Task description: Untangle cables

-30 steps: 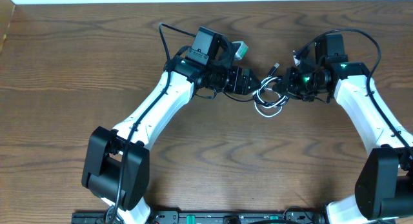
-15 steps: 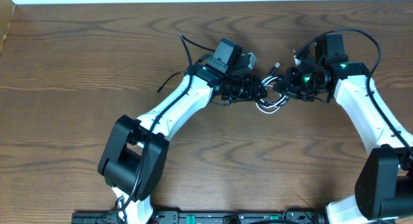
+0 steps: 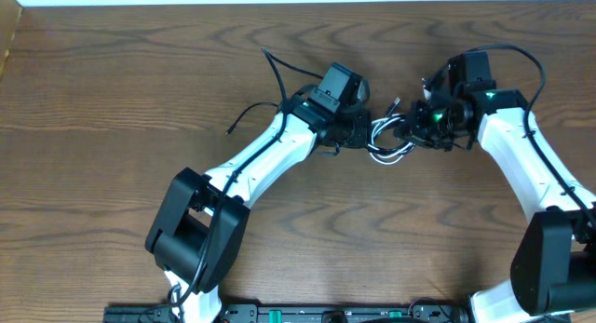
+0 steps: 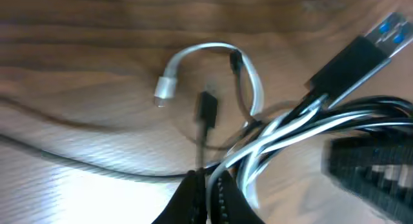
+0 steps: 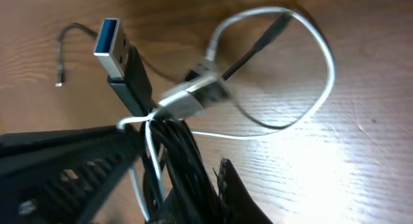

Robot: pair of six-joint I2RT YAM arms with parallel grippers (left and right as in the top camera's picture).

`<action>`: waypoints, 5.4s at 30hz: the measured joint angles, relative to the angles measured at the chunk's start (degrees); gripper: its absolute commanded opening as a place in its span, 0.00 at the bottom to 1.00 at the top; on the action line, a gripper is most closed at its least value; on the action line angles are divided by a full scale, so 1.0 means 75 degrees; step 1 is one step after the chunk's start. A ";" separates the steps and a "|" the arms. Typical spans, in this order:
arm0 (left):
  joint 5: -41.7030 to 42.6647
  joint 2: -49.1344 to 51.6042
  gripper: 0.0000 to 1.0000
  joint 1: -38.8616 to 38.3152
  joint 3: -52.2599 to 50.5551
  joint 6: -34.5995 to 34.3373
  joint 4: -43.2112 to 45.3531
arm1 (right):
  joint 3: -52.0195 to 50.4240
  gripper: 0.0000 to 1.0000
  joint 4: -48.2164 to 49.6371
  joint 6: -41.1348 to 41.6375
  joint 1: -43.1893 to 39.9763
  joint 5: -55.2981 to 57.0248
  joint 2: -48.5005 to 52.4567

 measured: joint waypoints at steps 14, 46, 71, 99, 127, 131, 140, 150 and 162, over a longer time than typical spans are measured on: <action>-0.1335 -0.0370 0.07 0.0443 -0.0006 0.0525 -0.0423 | -0.0108 0.33 -0.0603 0.0239 -0.0047 0.2503 0.0000; -0.0609 -0.0058 0.39 0.0283 -0.0009 0.1408 -0.0918 | -0.0111 0.47 -0.0166 -0.0280 -0.0612 0.1023 0.0000; -0.0825 0.1285 0.21 0.0207 -0.0009 0.2066 0.0388 | -0.0111 0.53 -0.0172 -0.0277 -0.0612 0.1020 0.0000; -0.1011 0.1580 0.07 -0.0367 0.0297 0.2206 0.0149 | -0.0111 0.65 -0.0277 -0.0522 -0.0568 0.0892 0.0000; 0.1521 -0.1309 0.07 0.1536 0.0300 0.0152 -0.0787 | -0.0146 0.52 0.0428 -0.0399 0.0289 -0.0962 -0.1673; 0.1521 -0.1309 0.07 0.1530 0.0300 -0.0472 -0.0775 | -0.0146 0.53 0.0536 0.0440 0.0577 -0.0391 -0.1673; 0.1317 -0.1309 0.08 0.1725 0.0300 -0.2943 -0.0755 | -0.0146 0.55 0.1055 0.0985 0.0976 -0.0717 -0.1673; 0.1381 -0.1309 0.07 0.1813 0.0300 -0.6245 -0.0790 | -0.0146 0.57 0.1670 0.1664 0.1174 -0.0335 -0.1673; 0.1676 -0.1309 0.07 0.1813 0.0300 -0.7807 -0.1040 | -0.0146 0.50 0.2025 0.1725 0.1343 0.1434 -0.1673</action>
